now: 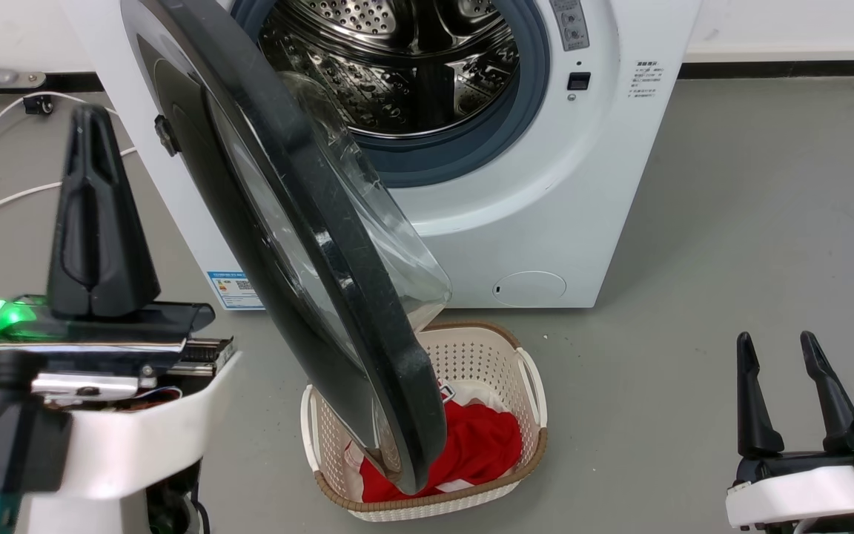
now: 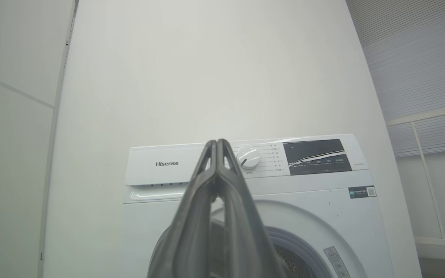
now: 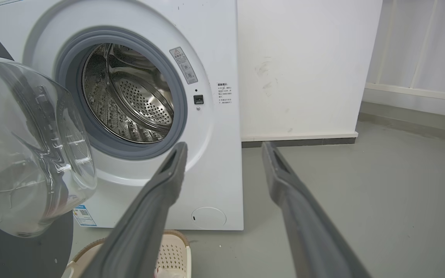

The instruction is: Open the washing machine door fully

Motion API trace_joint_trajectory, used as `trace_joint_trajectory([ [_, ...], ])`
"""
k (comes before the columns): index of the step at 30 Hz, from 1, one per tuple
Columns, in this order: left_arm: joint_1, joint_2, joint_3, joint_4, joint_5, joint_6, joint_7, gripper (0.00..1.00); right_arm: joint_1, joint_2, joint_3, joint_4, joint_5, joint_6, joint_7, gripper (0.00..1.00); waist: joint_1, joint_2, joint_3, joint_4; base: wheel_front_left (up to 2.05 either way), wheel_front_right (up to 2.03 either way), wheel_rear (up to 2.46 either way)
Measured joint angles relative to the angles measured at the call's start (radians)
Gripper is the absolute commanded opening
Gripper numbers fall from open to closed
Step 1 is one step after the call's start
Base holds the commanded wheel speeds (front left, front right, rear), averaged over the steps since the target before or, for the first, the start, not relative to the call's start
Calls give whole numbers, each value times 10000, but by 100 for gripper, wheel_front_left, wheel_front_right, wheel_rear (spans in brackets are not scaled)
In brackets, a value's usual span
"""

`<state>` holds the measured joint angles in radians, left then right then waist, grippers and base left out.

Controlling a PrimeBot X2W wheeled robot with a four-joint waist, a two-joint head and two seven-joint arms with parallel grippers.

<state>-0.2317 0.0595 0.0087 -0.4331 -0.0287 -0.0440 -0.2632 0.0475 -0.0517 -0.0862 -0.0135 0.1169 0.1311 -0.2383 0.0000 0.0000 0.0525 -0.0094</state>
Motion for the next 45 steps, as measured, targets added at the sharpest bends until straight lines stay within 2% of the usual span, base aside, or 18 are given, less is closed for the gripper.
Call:
trace_joint_trajectory([
  [5, -241, 2, -525, -840, 67, -107, -2, 0, 0, 2, -10, 54, 56, 0, -2, 100, 0, 0, 12, -40, 0, 0, 0],
  [13, 16, -50, -2395, -1492, -341, -355, 569, 0, 1, 2, -25, 148, 73, 0, -2, 100, 0, 0, 3, -110, 0, 0, 0],
  [19, 514, -12, -3883, -1434, -736, -619, 1407, 0, 1, 2, -52, 188, 100, 0, -2, 100, 0, 1, 22, -47, 0, 0, 0],
  [27, 1614, 568, -5785, -696, -1277, -786, 2598, 0, 31, 2, -25, 274, 130, 0, 19, 100, 0, 0, -76, 51, 0, 0, 0],
  [33, 2464, 970, -6228, -94, -1411, -779, 3058, 0, 76, 4, 12, 290, 146, -2, 107, 100, 0, 0, -118, 88, 0, 0, 0],
  [37, 2847, 1181, -6259, 336, -1325, -602, 3219, 0, 137, 6, 67, 313, 150, 0, 169, 100, 1, 0, -152, 87, 0, 0, 0],
  [45, 2861, 1076, -5986, 1499, -1252, -230, 2780, 0, 132, 6, 198, 320, 221, 0, 238, 100, 0, 0, -53, 42, 0, 0, 0],
])
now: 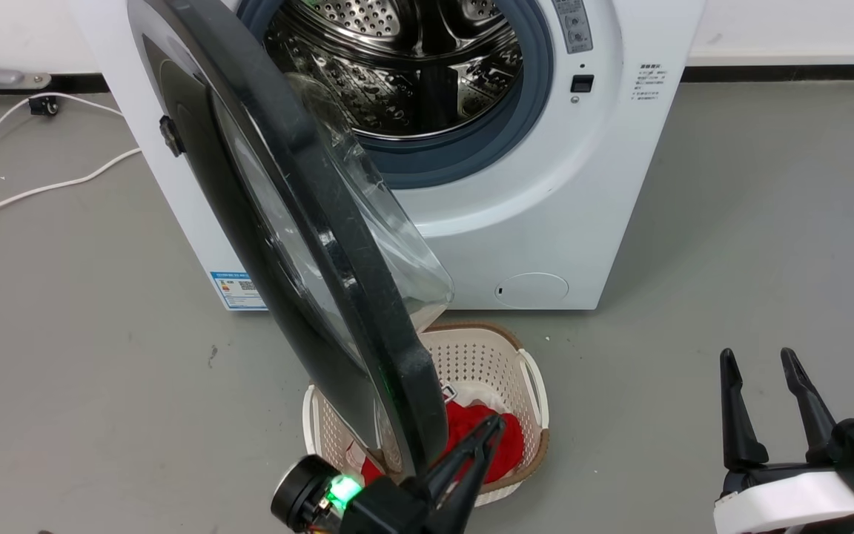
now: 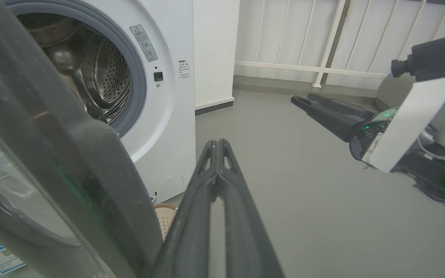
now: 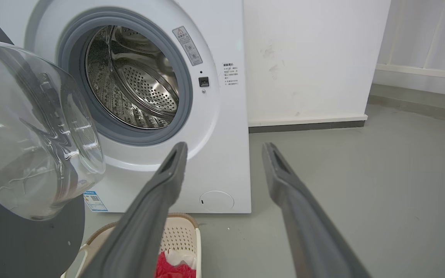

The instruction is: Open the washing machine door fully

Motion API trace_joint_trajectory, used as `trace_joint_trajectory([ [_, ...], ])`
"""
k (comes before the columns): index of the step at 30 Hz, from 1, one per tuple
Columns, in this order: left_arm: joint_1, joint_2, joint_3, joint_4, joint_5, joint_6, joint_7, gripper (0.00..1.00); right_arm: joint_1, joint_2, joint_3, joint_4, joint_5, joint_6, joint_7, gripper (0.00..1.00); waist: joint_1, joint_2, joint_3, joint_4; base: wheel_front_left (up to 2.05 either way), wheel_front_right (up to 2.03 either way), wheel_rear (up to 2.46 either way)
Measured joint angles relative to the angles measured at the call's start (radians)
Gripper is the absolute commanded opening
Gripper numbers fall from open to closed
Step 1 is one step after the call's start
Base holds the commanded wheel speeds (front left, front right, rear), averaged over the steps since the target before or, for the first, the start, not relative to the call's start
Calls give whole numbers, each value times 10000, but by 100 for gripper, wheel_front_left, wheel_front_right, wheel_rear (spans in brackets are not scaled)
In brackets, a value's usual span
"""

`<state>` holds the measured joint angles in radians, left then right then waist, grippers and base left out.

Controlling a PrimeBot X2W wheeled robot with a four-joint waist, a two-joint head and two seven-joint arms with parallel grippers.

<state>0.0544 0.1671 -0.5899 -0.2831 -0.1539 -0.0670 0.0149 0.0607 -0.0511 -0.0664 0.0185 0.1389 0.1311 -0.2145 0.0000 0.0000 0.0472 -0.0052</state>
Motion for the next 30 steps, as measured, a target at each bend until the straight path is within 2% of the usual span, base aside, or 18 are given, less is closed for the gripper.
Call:
trace_joint_trajectory([
  [7, -686, -464, 355, 1170, -79, 326, -673, 0, -57, 0, 71, 109, 67, 0, 40, 100, 0, 0, 148, -163, 0, 0, 0],
  [13, -1154, -577, 504, 1825, -77, 462, -1053, 0, -151, 0, 105, 196, 102, 0, 38, 100, 0, 0, 245, -263, 0, 0, 0],
  [30, -1052, -508, 721, 2109, -165, 871, -1411, 0, -166, 0, 150, 370, 161, 0, 25, 100, 0, 0, 297, -159, 0, 0, 0],
])
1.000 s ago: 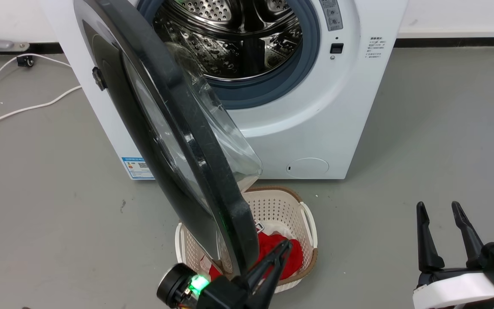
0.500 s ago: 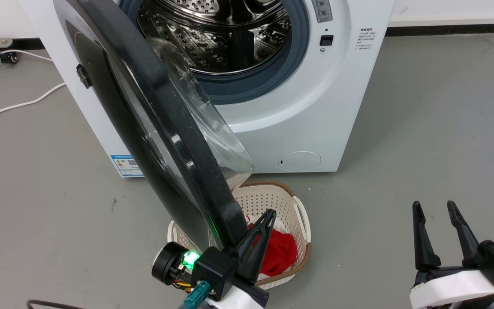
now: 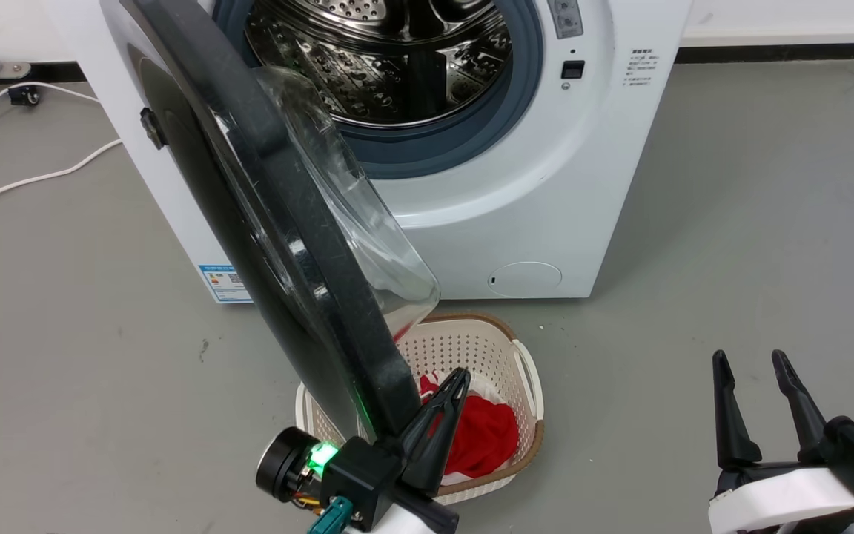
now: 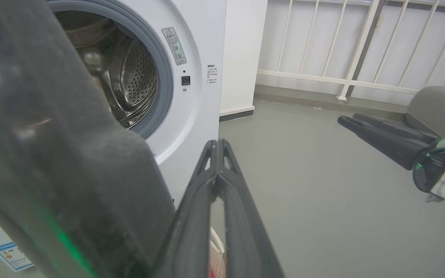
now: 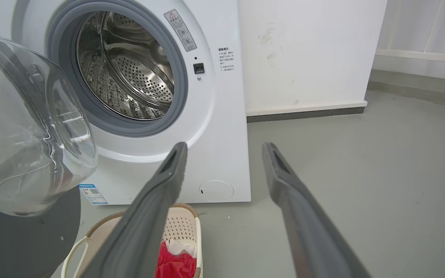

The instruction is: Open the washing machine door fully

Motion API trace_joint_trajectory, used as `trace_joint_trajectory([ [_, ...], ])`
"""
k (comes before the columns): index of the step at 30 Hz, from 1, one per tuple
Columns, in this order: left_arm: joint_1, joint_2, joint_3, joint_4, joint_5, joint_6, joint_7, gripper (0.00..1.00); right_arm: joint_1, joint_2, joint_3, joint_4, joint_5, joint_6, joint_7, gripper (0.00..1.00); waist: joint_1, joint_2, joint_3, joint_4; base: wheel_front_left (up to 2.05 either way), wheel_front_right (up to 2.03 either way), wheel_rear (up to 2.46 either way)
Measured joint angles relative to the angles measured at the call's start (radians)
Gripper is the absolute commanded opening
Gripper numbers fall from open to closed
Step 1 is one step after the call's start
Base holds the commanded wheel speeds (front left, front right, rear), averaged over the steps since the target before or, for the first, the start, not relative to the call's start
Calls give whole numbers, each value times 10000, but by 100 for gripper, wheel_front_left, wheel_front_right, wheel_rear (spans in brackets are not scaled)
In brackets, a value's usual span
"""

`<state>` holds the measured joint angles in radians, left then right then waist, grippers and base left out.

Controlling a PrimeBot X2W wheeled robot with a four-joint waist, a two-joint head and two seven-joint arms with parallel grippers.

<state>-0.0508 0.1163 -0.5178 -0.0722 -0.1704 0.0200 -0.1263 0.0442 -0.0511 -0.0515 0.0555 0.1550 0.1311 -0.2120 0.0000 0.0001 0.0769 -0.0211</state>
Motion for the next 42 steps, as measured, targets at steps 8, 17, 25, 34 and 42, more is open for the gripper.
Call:
trace_joint_trajectory([
  [8, 529, 247, 12, -525, 0, 263, 92, 0, 20, 0, -79, 15, 15, 0, 71, 100, 0, 0, -87, 495, 0, 0, 0],
  [17, 1197, 416, 19, -955, -65, 550, 226, 0, 130, 0, -205, -75, -46, 0, 165, 100, 0, 0, -229, 1457, 0, 0, 0],
  [25, 1464, 614, 59, -1101, -100, 694, 280, 0, 214, 2, -205, -92, -2, -2, 245, 100, 0, 0, -391, 2554, 0, 0, 0],
  [34, 1778, 775, 251, -1292, -161, 974, 351, 0, 388, 2, -326, -132, 27, 0, 284, 100, 0, 0, -538, 3864, 0, 0, 0],
  [42, 1687, 884, 922, -777, -477, 1231, 77, 0, 368, 4, -217, -163, 25, 0, 364, 100, 0, 0, -547, 4622, 0, 0, 0],
])
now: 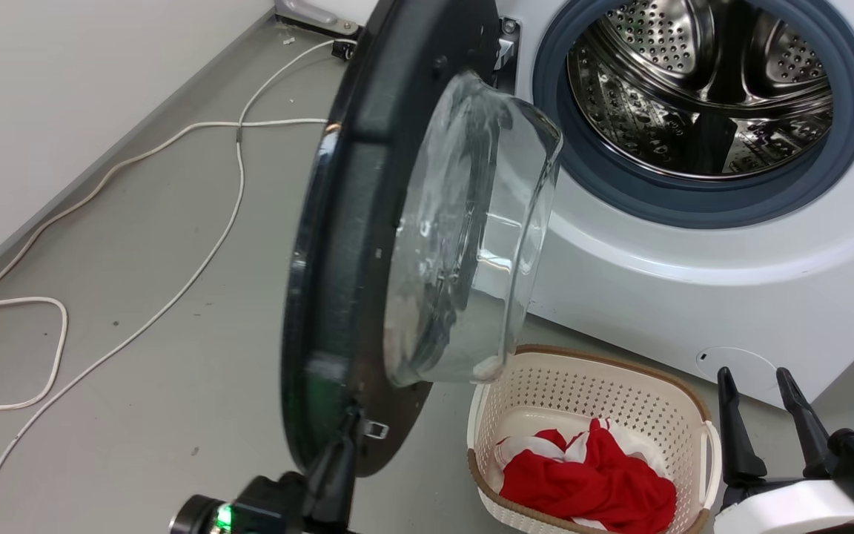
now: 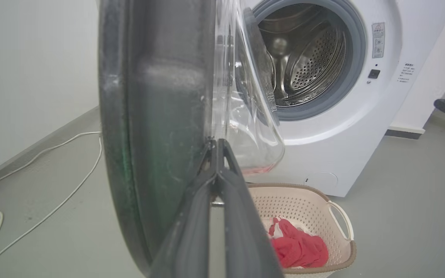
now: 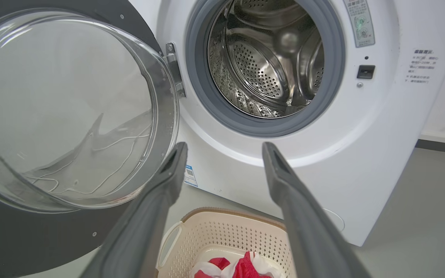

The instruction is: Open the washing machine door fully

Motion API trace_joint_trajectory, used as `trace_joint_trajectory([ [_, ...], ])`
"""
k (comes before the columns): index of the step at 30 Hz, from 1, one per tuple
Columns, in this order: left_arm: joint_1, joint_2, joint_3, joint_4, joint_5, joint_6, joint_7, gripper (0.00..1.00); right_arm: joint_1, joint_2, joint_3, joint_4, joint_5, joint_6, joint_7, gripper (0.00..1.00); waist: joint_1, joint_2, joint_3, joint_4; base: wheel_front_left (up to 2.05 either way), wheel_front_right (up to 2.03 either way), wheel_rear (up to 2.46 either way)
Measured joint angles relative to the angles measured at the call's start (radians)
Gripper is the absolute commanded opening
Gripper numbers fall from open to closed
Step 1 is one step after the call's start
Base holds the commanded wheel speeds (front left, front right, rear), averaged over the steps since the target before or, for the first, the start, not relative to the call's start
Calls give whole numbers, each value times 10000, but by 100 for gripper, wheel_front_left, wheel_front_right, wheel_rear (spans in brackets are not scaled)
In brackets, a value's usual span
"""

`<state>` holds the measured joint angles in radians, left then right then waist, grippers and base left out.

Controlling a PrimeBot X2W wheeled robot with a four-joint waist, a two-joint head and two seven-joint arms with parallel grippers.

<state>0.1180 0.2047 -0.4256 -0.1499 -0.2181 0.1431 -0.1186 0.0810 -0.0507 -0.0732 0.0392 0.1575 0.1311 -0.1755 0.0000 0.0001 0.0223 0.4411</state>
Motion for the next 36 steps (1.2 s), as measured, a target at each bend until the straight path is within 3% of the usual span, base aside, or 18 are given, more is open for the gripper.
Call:
trace_joint_trajectory([
  [16, -1525, 717, 2600, 1950, -984, 552, -1016, 0, -208, 4, 84, -8, 0, 0, 153, 100, 1, 0, 448, -487, 0, 0, 0],
  [36, -3851, 1904, 4686, 5294, -1891, 130, -1402, 0, -609, 0, 82, -257, -255, 0, 399, 100, 1, -1, 1334, -958, 0, 0, 0],
])
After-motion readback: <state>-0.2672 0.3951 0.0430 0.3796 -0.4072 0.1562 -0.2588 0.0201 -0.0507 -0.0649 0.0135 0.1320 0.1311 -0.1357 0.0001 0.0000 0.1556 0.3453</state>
